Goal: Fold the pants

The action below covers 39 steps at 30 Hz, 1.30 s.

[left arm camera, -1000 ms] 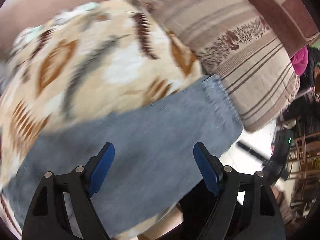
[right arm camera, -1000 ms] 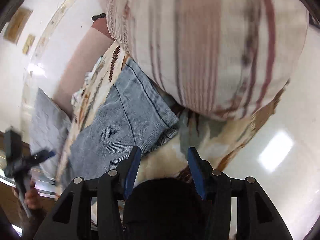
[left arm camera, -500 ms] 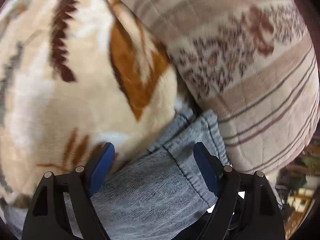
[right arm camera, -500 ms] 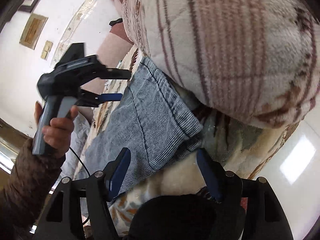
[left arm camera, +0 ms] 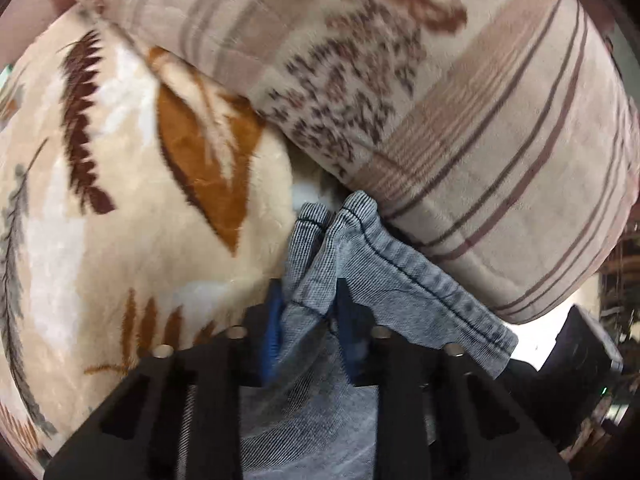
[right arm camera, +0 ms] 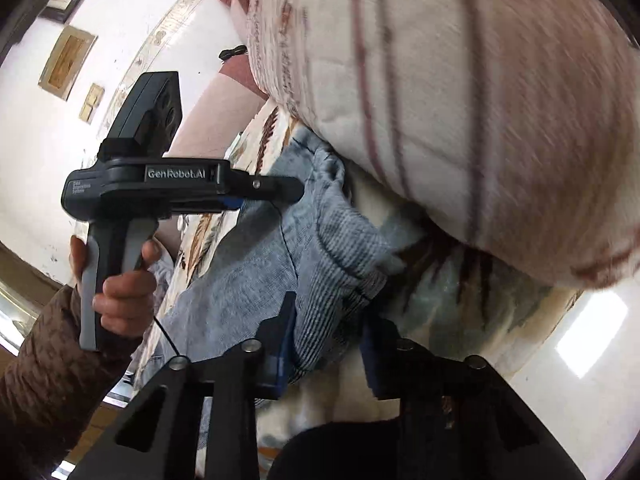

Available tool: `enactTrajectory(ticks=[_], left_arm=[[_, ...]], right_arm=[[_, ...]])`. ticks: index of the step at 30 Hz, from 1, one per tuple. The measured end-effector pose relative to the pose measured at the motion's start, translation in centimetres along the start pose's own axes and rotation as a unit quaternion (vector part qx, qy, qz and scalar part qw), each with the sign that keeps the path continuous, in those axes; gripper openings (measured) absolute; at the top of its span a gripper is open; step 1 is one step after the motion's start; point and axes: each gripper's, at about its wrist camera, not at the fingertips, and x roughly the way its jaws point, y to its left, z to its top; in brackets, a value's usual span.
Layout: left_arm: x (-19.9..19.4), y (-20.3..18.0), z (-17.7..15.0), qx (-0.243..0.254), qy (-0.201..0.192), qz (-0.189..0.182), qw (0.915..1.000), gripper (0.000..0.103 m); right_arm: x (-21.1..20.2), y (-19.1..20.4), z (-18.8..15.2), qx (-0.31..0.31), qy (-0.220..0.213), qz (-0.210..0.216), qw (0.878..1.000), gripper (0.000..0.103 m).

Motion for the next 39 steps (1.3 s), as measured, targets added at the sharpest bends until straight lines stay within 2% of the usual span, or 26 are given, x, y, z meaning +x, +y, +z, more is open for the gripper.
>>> enactTrajectory(ticks=[1,5,9,11,14,18,19,20,22,24,26,29,30,31,33,34,35,37,39], left_arm=[[-1.1,-0.1,-0.7,-0.002,-0.015,0.0,0.9999,0.017],[-5.5,0.0,-2.5,-0.003,-0.062,0.0,0.9981,0.016],[-10.2,1.9,-5.6,-0.031,-0.093,0.003,0.9952,0.017],[-11.2,2.7,-6.5,-0.05,-0.098,0.017,0.9939,0.017],[-12.1,5.3,-8.2,-0.095,-0.094,0.037,0.9903,0.017],[-11.3,9.5,-11.6,-0.167,-0.071,0.047,0.9823,0.02],[-11.1,10.6,-12.8,-0.185,-0.064,0.055,0.979,0.022],[-10.7,12.1,-13.9,-0.207,-0.058,0.067,0.9744,0.022],[-10.8,14.5,-17.0,-0.251,-0.05,0.083,0.9633,0.022],[-11.1,17.0,-20.1,-0.3,-0.043,0.067,0.9505,0.022],[-11.9,18.5,-22.8,-0.339,-0.047,0.057,0.938,0.022],[-13.0,20.1,-26.7,-0.379,-0.062,0.045,0.9224,0.032],[-13.2,20.2,-27.5,-0.385,-0.068,0.039,0.9196,0.036],[-13.5,20.1,-28.5,-0.39,-0.079,0.025,0.917,0.041],[-14.1,19.3,-29.5,-0.391,-0.103,-0.001,0.9145,0.049],[-14.1,18.8,-29.4,-0.39,-0.116,-0.013,0.9133,0.056],[-14.2,18.4,-29.4,-0.389,-0.127,-0.022,0.9122,0.059],[-13.8,17.5,-29.1,-0.384,-0.146,-0.039,0.9111,0.068],[-12.9,16.7,-28.3,-0.375,-0.149,-0.047,0.9137,0.069]], right_arm=[[-0.2,0.4,0.2,-0.008,-0.003,0.0,1.0,0.019],[-2.2,3.8,0.6,-0.077,-0.029,-0.007,0.997,0.019],[-3.0,8.6,0.4,-0.159,-0.042,-0.019,0.986,0.019],[-2.8,10.8,0.0,-0.195,-0.044,-0.023,0.98,0.019],[-2.3,15.3,-2.2,-0.277,-0.039,-0.027,0.96,0.016],[-0.1,19.7,-4.8,-0.342,0.002,-0.008,0.94,0.015],[0.5,20.5,-5.8,-0.356,0.019,-0.003,0.934,0.015],[1.2,21.4,-6.9,-0.369,0.038,0.002,0.929,0.021],[3.6,23.1,-9.6,-0.395,0.095,0.009,0.914,0.023],[4.5,23.6,-12.2,-0.415,0.133,0.012,0.9,0.036],[5.2,24.9,-14.9,-0.449,0.171,0.025,0.877,0.037],[3.7,26.1,-16.6,-0.489,0.175,0.049,0.853,0.039],[2.9,26.3,-16.3,-0.494,0.163,0.057,0.852,0.039],[2.1,26.3,-15.2,-0.487,0.147,0.063,0.858,0.042],[1.0,25.3,-11.7,-0.44,0.121,0.063,0.888,0.058],[1.1,24.4,-9.2,-0.402,0.113,0.056,0.907,0.063],[1.9,22.8,-5.6,-0.344,0.111,0.045,0.931,0.064],[3.7,21.1,-2.1,-0.284,0.123,0.034,0.95,0.064],[6.5,19.5,0.5,-0.251,0.146,0.009,0.957,0.064]])
